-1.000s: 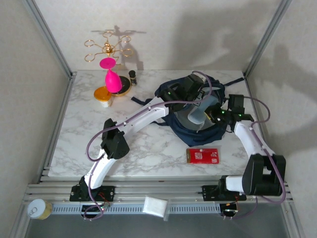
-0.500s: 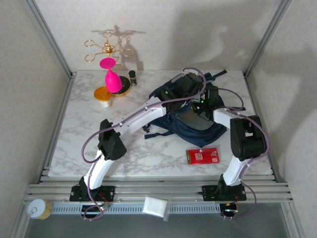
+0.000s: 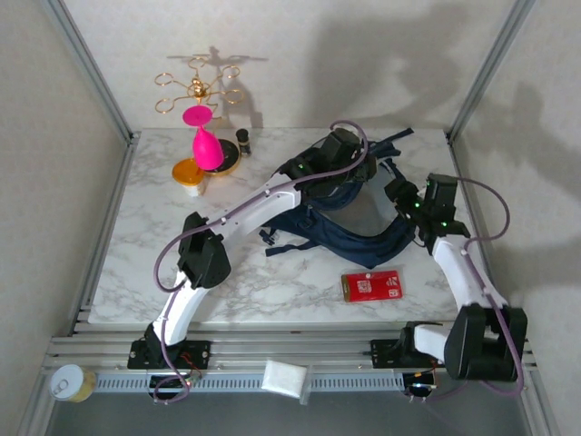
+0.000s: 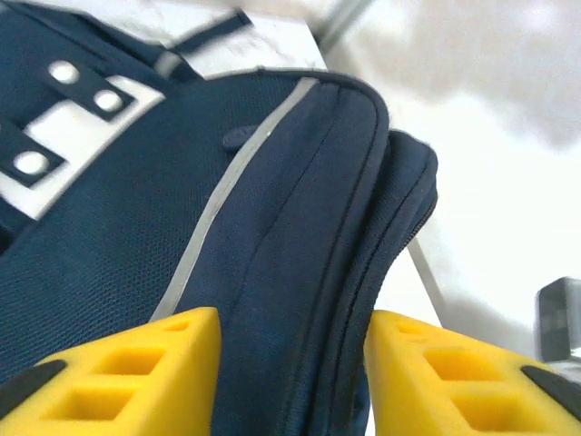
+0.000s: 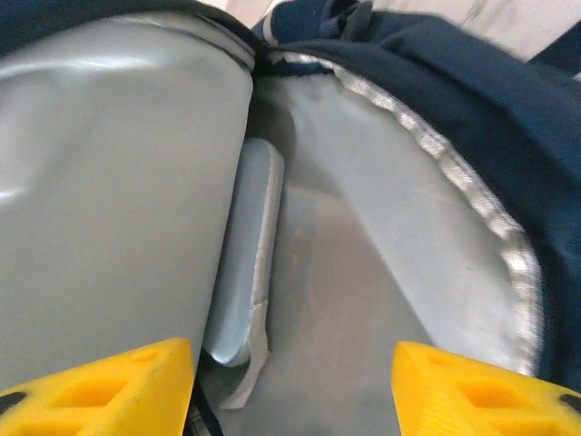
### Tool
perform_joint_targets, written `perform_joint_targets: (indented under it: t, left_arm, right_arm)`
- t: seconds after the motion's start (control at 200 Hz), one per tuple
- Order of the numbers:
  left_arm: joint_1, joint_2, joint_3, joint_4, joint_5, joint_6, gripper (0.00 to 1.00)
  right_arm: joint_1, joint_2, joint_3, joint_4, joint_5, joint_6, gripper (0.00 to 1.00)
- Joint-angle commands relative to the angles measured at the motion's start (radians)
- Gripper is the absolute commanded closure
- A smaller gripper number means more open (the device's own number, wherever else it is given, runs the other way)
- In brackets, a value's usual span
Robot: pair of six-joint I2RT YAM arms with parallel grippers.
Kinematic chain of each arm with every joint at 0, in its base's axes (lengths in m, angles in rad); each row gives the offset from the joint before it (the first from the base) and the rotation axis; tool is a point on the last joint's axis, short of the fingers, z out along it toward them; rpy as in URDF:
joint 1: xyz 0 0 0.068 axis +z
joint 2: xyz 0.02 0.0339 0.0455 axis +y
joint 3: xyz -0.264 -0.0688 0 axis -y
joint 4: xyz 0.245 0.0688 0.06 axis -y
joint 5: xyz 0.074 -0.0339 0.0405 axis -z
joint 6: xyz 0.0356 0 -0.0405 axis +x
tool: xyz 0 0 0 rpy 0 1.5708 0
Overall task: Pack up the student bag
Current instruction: Place the pencil pouch in the student bag, then rotate the student bag at the center of the table.
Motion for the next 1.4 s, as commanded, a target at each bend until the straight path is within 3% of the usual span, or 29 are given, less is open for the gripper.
perform_joint_targets:
  t: [0.0,0.125,0.25,0.37,0.471,0.606,0.816,0.931,1.011,1.177,1.392]
  left_arm:
    - [0.024,-0.086,-0.089,0.118,0.230,-0.011,0.45]
    - [0.054,-0.276,-0.303,0.183,0.213,0.008,0.35]
    - [0.145,-0.449,-0.600,0.309,0.209,-0.038,0.32]
    - [0.259,-0.533,-0.838,0.415,0.224,-0.113,0.32]
    - [0.300,-0.543,-0.945,0.455,0.190,-0.142,0.32]
    - [0.299,-0.512,-1.012,0.502,0.156,-0.188,0.31]
    - [0.284,-0.467,-1.102,0.608,0.140,-0.274,0.31]
    - [0.248,-0.438,-1.098,0.619,0.133,-0.290,0.32]
    - [0.229,-0.430,-1.101,0.635,0.116,-0.306,0.32]
    - [0.211,-0.412,-1.102,0.663,0.079,-0.366,0.32]
    - [0.214,-0.385,-1.090,0.667,0.025,-0.420,0.33]
  right_arm:
    - [0.007,-0.066,0.091,-0.236,0.080,-0.113,0.40]
    - [0.041,-0.108,0.139,-0.398,0.128,-0.129,0.41]
    - [0.233,-0.150,0.123,-0.511,0.271,-0.075,0.38]
    - [0.391,-0.169,-0.006,-0.441,0.223,0.065,0.39]
    - [0.500,-0.072,-0.053,-0.331,0.201,0.109,0.38]
    - [0.481,0.086,-0.047,-0.262,0.171,0.041,0.36]
    - [0.233,0.160,0.009,-0.204,0.131,-0.227,0.36]
    - [0.165,0.177,0.095,-0.266,0.157,-0.340,0.35]
    - [0.217,0.135,0.123,-0.318,0.186,-0.341,0.35]
    - [0.424,0.113,0.158,-0.403,0.302,-0.216,0.38]
    - [0.583,0.351,0.315,-0.387,0.350,-0.196,0.51]
